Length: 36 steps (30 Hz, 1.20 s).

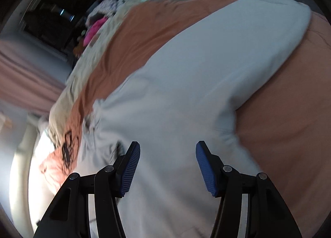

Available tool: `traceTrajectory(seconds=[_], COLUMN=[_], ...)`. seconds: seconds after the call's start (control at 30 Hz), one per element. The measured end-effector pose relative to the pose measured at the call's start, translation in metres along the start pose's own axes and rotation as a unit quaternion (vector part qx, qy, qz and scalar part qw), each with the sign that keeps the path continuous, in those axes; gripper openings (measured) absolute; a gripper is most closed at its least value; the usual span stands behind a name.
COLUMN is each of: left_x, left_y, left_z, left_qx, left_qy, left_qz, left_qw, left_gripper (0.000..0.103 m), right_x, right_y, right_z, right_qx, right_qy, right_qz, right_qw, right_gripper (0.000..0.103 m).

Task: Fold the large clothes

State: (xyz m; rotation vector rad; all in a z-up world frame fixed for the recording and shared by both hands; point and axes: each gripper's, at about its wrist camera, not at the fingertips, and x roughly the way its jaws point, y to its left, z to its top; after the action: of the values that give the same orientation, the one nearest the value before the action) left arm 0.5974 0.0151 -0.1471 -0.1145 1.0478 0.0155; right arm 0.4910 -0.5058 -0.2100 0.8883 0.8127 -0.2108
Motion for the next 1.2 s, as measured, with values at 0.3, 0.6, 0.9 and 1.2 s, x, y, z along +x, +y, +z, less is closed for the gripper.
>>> traceTrajectory(seconds=[0.3,0.6,0.9,1.2], left_x=[0.009,0.021,0.009,-0.002], left_y=[-0.049,-0.065,-0.054,-0.013], left_z=[-0.001,0.001,-0.011,-0.023], left_qx=[0.034,0.042,0.064,0.009], left_qy=[0.0,0.0,-0.014,-0.033], left_qz=[-0.016,-0.02,-0.008,-0.02], left_qw=[0.9993,0.9989,0.9978,0.9992], left_gripper=[0.071,0.071,0.071,0.071], right_x=[-0.031,-0.029,-0.007,-0.036], right_y=[-0.091,-0.14,-0.149,-0.113], right_z=[0.042,0.07,0.098,0.105], right_qx=[0.083,0.115,0.113,0.062], right_qy=[-0.072,-0.085,-0.091,-0.146], right_qz=[-0.021,-0.038,-0.033,-0.017], right_qw=[0.994,0.989,0.989,0.987], right_gripper=[0.051,0.039,0.032,0.005])
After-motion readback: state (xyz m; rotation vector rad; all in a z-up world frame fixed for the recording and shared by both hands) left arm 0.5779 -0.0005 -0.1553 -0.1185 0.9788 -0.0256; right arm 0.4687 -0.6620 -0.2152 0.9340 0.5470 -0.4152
